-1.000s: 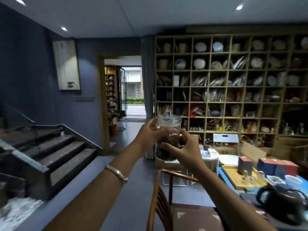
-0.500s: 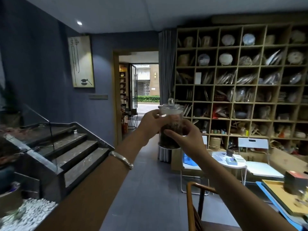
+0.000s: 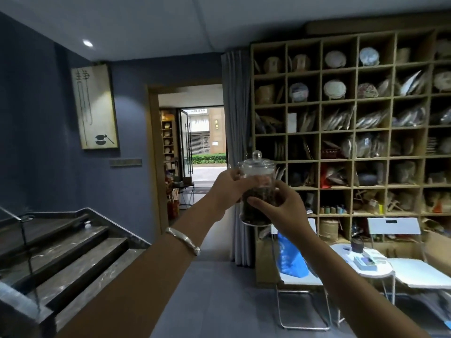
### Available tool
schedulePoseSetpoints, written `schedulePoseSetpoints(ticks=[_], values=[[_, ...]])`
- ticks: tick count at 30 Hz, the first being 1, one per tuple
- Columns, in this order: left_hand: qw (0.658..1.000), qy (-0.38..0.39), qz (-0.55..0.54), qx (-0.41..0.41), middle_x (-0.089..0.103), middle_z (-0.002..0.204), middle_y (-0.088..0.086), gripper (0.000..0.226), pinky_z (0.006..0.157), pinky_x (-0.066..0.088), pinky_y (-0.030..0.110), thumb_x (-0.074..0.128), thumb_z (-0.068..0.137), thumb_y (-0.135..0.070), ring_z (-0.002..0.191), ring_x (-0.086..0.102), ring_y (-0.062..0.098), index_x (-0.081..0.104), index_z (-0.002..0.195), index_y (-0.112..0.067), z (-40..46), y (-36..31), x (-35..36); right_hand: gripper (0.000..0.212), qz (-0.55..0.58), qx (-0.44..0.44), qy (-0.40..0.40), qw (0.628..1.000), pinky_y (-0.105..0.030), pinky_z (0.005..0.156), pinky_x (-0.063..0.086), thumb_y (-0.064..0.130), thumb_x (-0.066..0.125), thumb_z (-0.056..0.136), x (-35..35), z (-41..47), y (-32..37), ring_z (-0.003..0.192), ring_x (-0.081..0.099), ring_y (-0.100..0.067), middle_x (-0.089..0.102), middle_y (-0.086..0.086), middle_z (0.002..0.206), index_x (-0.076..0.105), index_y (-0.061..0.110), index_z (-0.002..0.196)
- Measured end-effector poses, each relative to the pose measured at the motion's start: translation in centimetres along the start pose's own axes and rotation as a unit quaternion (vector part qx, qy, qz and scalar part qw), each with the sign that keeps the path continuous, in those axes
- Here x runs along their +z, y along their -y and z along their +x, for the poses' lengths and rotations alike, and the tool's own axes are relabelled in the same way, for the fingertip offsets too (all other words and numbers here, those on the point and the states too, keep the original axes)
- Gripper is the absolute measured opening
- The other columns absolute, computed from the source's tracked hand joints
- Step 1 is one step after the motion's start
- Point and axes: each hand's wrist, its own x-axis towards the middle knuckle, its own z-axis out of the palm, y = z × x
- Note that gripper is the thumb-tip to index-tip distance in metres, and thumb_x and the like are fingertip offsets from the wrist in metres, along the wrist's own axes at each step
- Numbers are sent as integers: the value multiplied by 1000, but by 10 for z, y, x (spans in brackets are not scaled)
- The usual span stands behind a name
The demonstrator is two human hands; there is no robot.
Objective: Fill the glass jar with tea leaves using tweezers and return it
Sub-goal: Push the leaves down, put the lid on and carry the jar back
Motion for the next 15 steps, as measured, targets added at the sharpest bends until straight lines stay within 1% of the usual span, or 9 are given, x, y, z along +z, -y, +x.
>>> schedulePoseSetpoints(ticks=[3, 4, 6, 8, 10, 12, 14, 15], values=[[1000, 0, -17, 26, 74, 99, 4, 44, 81, 59, 36, 87, 65, -32, 92, 71, 20, 71, 103, -15, 52, 29, -3, 58, -11, 10, -26, 1000, -31, 75, 57, 54, 80, 54, 12, 34, -32, 84, 70, -10, 73, 5, 90, 64, 28, 104], [999, -7, -26, 38, 74, 95, 3, 46, 79, 59, 36, 87, 60, -35, 90, 71, 20, 72, 99, -15, 69, 39, -3, 59, -19, 11, -37, 999, -32, 76, 56, 55, 80, 54, 15, 45, -42, 85, 69, -9, 73, 5, 91, 64, 28, 104], [998, -12, -40, 53, 75, 93, 4, 51, 76, 59, 35, 86, 53, -39, 88, 71, 21, 72, 97, -15, 103, 57, -3, 58, -35, 10, -52, 998, -27, 73, 55, 56, 79, 54, 21, 67, -62, 83, 68, -4, 72, 8, 90, 64, 29, 102], [996, 8, -53, 67, 76, 91, 2, 48, 72, 59, 34, 86, 54, -40, 87, 72, 20, 73, 95, -18, 140, 74, -4, 53, -52, 13, -66, 996, -25, 71, 56, 54, 79, 55, 25, 91, -82, 79, 68, -1, 72, 9, 86, 65, 29, 99], [995, 31, -57, 78, 75, 93, 1, 50, 72, 58, 34, 88, 57, -42, 88, 72, 19, 72, 98, -18, 179, 89, -6, 50, -77, 10, -81, 994, -22, 68, 54, 50, 81, 58, 30, 118, -103, 78, 67, -1, 71, 8, 85, 65, 26, 99], [992, 59, -69, 90, 75, 94, 1, 49, 67, 57, 27, 88, 62, -38, 86, 73, 16, 71, 102, -15, 218, 99, -8, 51, -98, 9, -97, 990, -19, 67, 52, 45, 83, 61, 34, 147, -123, 82, 67, -4, 70, 7, 89, 64, 23, 103], [989, 81, -71, 99, 75, 92, -1, 46, 59, 53, 19, 87, 64, -37, 80, 72, 9, 70, 101, -16, 259, 107, -8, 52, -108, 17, -115, 987, -21, 69, 54, 42, 84, 63, 38, 177, -142, 86, 67, -7, 70, 5, 93, 63, 22, 106], [988, 90, -74, 105, 74, 93, -2, 46, 58, 53, 18, 86, 64, -37, 79, 72, 7, 69, 101, -16, 279, 110, -8, 52, -111, 19, -122, 986, -22, 70, 56, 41, 84, 64, 39, 192, -152, 87, 68, -8, 70, 4, 94, 62, 22, 107]])
